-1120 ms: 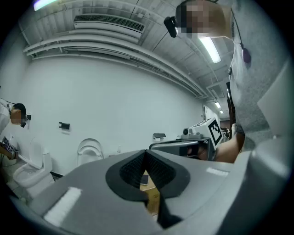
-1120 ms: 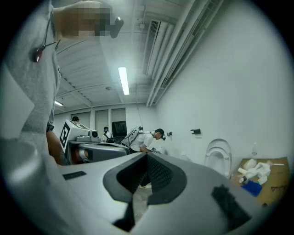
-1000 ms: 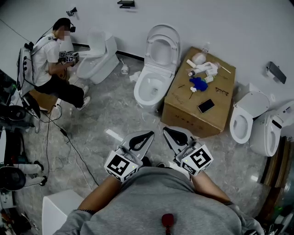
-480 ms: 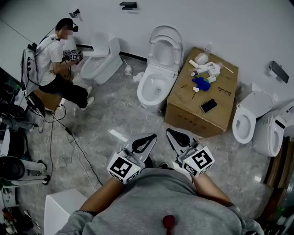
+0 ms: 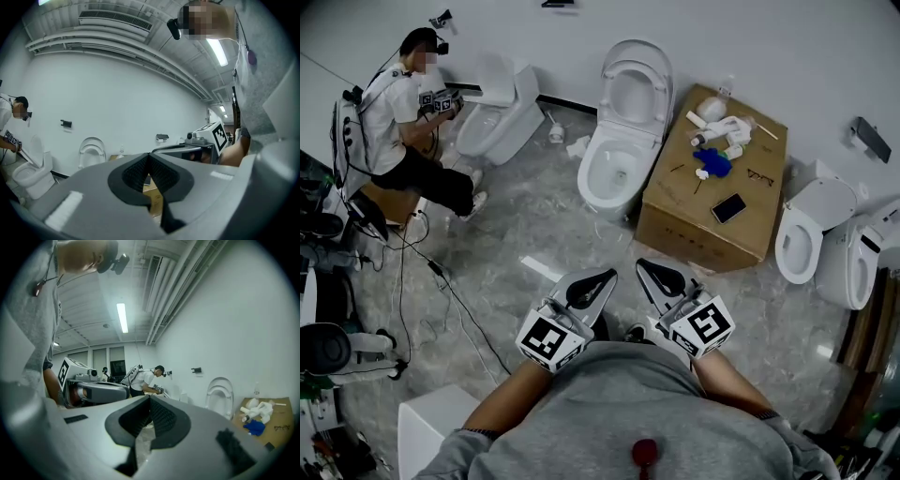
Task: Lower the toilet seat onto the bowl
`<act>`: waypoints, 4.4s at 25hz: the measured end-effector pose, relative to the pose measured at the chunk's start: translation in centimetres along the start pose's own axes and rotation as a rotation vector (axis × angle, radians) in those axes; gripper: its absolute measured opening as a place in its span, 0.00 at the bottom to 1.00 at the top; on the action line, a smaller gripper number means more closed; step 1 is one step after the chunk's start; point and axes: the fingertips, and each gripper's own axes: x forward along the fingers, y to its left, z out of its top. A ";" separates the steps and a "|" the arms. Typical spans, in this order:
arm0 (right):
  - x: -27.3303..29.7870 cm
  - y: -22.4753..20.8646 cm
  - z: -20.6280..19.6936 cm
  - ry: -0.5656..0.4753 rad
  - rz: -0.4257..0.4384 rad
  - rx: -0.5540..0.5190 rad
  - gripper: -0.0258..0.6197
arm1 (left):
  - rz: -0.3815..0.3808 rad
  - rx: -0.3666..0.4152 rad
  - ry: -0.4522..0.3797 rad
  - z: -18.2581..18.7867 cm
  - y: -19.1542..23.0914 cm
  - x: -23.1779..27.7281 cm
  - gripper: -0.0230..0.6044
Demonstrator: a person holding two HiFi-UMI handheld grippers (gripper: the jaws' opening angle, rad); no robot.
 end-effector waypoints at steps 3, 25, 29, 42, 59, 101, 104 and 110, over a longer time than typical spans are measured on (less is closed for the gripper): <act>1.7 -0.4 0.4 0.004 -0.017 -0.001 0.06 | -0.025 0.006 0.000 0.2 1.8 0.4 0.05; 16.8 -4.1 0.4 0.071 -0.142 0.004 0.06 | -0.182 -0.023 -0.016 0.8 17.5 1.8 0.05; 19.6 -4.9 0.8 0.073 -0.171 0.017 0.06 | -0.207 -0.026 -0.008 0.7 20.5 1.8 0.05; 23.8 -7.6 1.7 0.066 -0.207 0.012 0.06 | -0.216 -0.020 0.005 1.0 26.5 2.7 0.05; 27.5 -20.0 3.4 0.054 -0.155 0.009 0.06 | -0.147 -0.013 0.020 3.1 32.8 13.7 0.05; 34.6 -44.1 1.9 0.145 -0.325 0.111 0.06 | -0.300 0.050 0.101 3.6 45.2 33.3 0.05; 35.5 -46.1 1.9 0.167 -0.355 0.118 0.06 | -0.324 0.041 0.100 3.7 47.1 34.8 0.05; 37.7 -49.6 0.5 0.252 -0.383 0.125 0.06 | -0.360 0.035 0.101 3.6 50.5 38.0 0.05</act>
